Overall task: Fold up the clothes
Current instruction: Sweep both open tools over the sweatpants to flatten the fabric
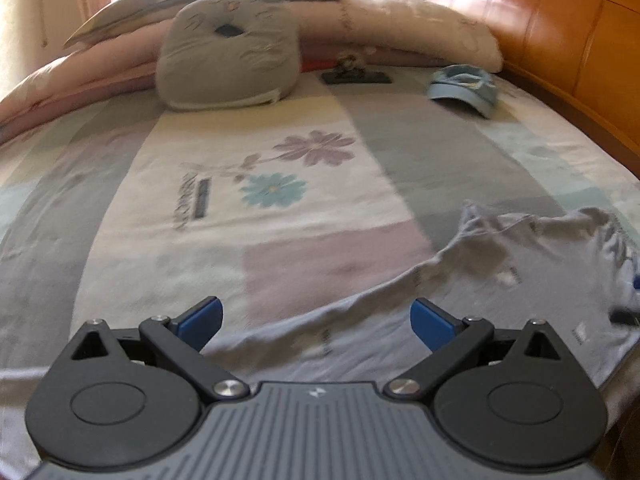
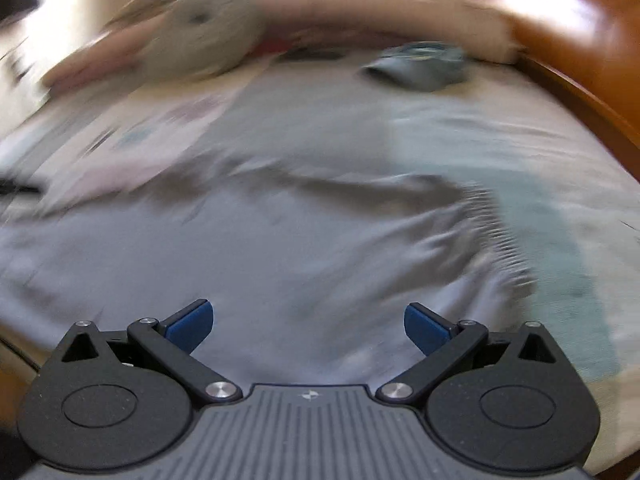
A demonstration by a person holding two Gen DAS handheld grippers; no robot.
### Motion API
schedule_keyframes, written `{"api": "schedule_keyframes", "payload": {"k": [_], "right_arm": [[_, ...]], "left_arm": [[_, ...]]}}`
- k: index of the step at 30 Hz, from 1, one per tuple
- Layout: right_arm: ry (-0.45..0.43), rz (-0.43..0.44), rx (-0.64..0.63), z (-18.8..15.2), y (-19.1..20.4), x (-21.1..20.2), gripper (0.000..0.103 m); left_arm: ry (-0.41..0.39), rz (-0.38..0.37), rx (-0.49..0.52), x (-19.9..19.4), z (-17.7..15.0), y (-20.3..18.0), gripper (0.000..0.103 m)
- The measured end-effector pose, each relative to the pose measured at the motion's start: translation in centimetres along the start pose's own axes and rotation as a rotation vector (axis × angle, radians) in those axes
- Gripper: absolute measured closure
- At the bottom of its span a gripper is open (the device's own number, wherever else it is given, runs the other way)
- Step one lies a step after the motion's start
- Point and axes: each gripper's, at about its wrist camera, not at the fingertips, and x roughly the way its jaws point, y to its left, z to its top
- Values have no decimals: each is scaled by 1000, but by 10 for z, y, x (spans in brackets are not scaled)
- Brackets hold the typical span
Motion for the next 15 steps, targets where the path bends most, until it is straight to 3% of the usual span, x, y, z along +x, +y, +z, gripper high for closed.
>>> {"api": "schedule_keyframes", "payload": {"k": [4,7,12,15], "right_arm": [[81,-73,37,-4,-21,18,0],[76,-44,8,3,-14,14,0],[-45,95,19,48,-2,31,0],[-69,156,-21,72,8,59,0]], "left_arm": [[20,-1,49,-2,0,-12,3],[39,27,57,-2,-3,-13,3],[42,64,26,-7,-4,-11,3],[43,93,28,-15,-8,-12,3]]}}
